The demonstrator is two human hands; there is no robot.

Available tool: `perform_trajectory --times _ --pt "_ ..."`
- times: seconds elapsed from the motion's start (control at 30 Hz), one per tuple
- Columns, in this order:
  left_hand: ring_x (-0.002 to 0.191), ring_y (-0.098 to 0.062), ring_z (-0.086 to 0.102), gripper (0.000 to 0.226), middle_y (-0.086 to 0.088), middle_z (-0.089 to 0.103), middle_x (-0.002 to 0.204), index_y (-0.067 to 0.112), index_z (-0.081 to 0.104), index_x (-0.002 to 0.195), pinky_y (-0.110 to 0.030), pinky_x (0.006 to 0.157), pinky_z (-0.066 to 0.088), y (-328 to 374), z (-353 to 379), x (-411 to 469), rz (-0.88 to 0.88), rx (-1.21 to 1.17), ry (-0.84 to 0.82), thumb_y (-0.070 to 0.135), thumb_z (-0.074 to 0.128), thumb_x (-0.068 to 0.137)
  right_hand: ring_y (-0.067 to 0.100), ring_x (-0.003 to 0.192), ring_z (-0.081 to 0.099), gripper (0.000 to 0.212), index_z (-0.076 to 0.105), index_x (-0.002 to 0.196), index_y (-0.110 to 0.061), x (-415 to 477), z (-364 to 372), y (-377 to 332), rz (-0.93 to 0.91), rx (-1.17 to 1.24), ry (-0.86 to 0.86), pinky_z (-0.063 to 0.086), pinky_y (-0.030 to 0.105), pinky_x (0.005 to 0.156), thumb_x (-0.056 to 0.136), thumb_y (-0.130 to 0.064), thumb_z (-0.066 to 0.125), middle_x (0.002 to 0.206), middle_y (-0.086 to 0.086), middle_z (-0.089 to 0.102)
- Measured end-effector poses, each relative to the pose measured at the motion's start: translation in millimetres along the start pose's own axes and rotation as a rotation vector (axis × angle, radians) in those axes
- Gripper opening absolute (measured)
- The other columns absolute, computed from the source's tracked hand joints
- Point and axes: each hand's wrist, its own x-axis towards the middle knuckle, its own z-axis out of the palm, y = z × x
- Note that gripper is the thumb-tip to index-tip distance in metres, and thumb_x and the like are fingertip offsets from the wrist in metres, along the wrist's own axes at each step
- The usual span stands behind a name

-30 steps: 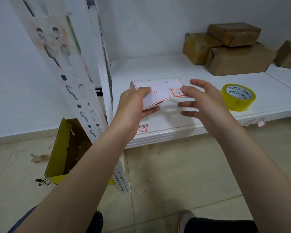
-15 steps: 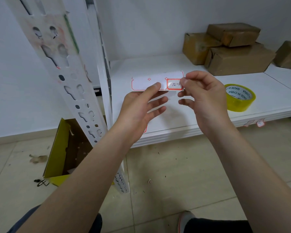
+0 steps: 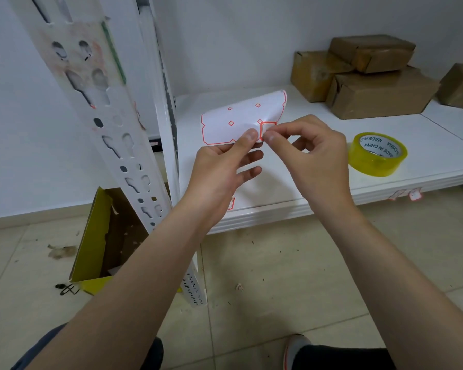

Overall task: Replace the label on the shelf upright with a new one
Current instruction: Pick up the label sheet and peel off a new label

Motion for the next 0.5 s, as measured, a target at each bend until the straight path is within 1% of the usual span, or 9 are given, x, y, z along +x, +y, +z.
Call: perform_trajectory --times 0.1,0.17,0.2,0.3,0.4,0.5 --pt "0.081 -0.016 0.07 0.014 0.002 0.069 0.081 0.012 0.074 0.094 -0.032 0.075 0.057 0.4 0.7 -0.1 -0.008 -0.001 -0.002 0.024 0.067 0.095 0.011 0.064 0.059 0.006 0.078 0.088 -0.031 -1.1 0.2 -1.6 0.029 0.045 -0.043 0.053 0.027 0.06 0.089 -0.025 0.08 0.089 -0.014 0.072" --pt "0.08 -0.016 0.069 0.015 0.002 0.067 0.078 0.012 0.073 0.091 -0.031 0.075 0.056 1.0 1.0 -0.2 -0.012 0.006 -0.012 0.024 0.066 0.095 0.025 0.065 0.06 0.007 0.077 0.086 -0.033 -1.6 0.3 -2.0 0.034 0.049 -0.051 0.053 0.029 0.059 0.088 -0.028 0.081 0.087 -0.013 0.071" --pt "0.08 -0.016 0.068 0.015 0.001 0.066 0.078 0.012 0.072 0.089 -0.032 0.075 0.056 1.5 0.9 -0.4 -0.012 0.011 -0.017 0.024 0.066 0.095 0.029 0.066 0.06 0.008 0.077 0.086 -0.035 -1.4 0.0 -2.1 0.035 0.049 -0.051 0.053 0.03 0.059 0.088 -0.028 0.081 0.086 -0.012 0.071" --pt "0.082 -0.018 0.068 0.02 0.0 0.065 0.079 0.011 0.071 0.084 -0.034 0.076 0.058 3.5 -0.1 -0.7 -0.008 0.025 -0.032 0.026 0.065 0.096 0.031 0.067 0.061 0.009 0.076 0.086 -0.036 -0.3 -1.1 -2.0 0.031 0.041 -0.054 0.055 0.033 0.061 0.088 -0.027 0.08 0.086 -0.011 0.072" --pt "0.084 -0.02 0.069 0.023 -0.002 0.065 0.08 0.009 0.07 0.088 -0.035 0.076 0.059 5.5 -0.2 -1.3 0.013 0.058 -0.035 0.028 0.061 0.098 0.031 0.066 0.061 0.011 0.076 0.084 -0.037 0.6 -2.0 -0.9 0.03 0.027 -0.049 0.056 0.035 0.061 0.088 -0.027 0.08 0.084 -0.012 0.072" --pt "0.084 -0.018 0.072 0.024 -0.002 0.068 0.079 0.008 0.073 0.092 -0.031 0.071 0.059 4.8 0.1 -1.1 0.069 0.175 0.0 0.029 0.062 0.097 0.033 0.065 0.06 0.012 0.076 0.081 -0.037 0.9 -2.2 0.3 0.034 0.023 -0.046 0.055 0.036 0.06 0.087 -0.028 0.08 0.081 -0.013 0.071"
